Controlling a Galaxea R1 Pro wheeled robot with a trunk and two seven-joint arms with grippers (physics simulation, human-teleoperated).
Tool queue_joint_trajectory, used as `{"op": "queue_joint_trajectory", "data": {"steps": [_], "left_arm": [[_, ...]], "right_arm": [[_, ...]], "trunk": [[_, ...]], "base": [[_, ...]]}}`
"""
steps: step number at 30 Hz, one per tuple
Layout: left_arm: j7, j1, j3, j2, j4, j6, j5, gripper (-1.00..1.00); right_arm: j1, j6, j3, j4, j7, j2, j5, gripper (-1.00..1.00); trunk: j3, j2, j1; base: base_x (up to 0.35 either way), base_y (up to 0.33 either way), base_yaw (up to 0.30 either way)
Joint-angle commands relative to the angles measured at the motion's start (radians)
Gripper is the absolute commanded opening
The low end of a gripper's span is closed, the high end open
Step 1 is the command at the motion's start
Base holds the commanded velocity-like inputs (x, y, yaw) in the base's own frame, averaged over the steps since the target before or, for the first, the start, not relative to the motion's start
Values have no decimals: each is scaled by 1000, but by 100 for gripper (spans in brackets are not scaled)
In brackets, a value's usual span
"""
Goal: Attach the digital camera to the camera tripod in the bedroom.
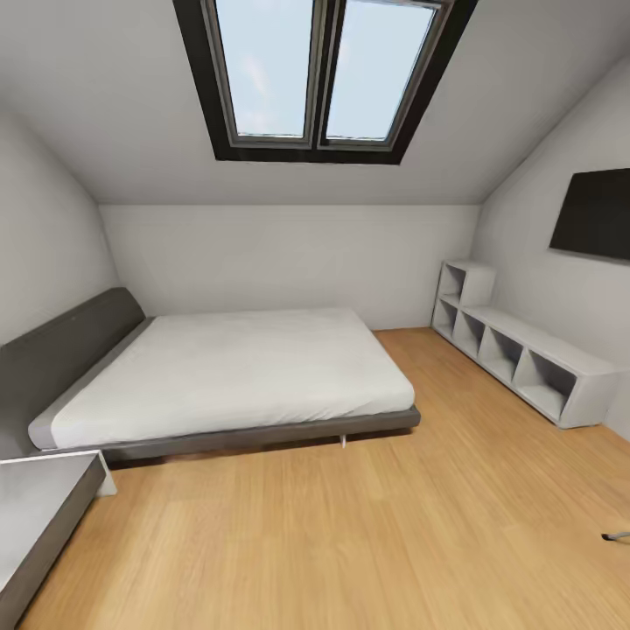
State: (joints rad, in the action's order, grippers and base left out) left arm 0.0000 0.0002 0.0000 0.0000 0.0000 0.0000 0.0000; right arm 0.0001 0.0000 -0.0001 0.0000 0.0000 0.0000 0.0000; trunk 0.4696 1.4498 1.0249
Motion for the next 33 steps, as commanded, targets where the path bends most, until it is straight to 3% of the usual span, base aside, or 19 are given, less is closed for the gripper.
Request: {"op": "queue_joint_trajectory", "data": {"steps": [1, 9, 18, 33], "left_arm": [[0, 6, 0, -6, -6, 5, 6, 100], [0, 13, 0, -7, -20, 6, 11, 100], [0, 12, -2, -4, -24, 9, 11, 100], [-1, 12, -2, -19, -29, 5, 11, 100]], "right_arm": [[6, -2, 1, -6, 6, -6, 2, 100], [7, -7, -1, -10, 8, -50, -1, 100], [-1, -58, -2, -12, 8, -46, -3, 100], [-2, -97, -3, -12, 8, -46, -5, 100]], "trunk": [[0, 0, 0], [0, 0, 0], [0, 0, 0], [0, 0, 0]], "base": [[0, 0, 0], [0, 0, 0], [0, 0, -36], [0, 0, -267]]}}
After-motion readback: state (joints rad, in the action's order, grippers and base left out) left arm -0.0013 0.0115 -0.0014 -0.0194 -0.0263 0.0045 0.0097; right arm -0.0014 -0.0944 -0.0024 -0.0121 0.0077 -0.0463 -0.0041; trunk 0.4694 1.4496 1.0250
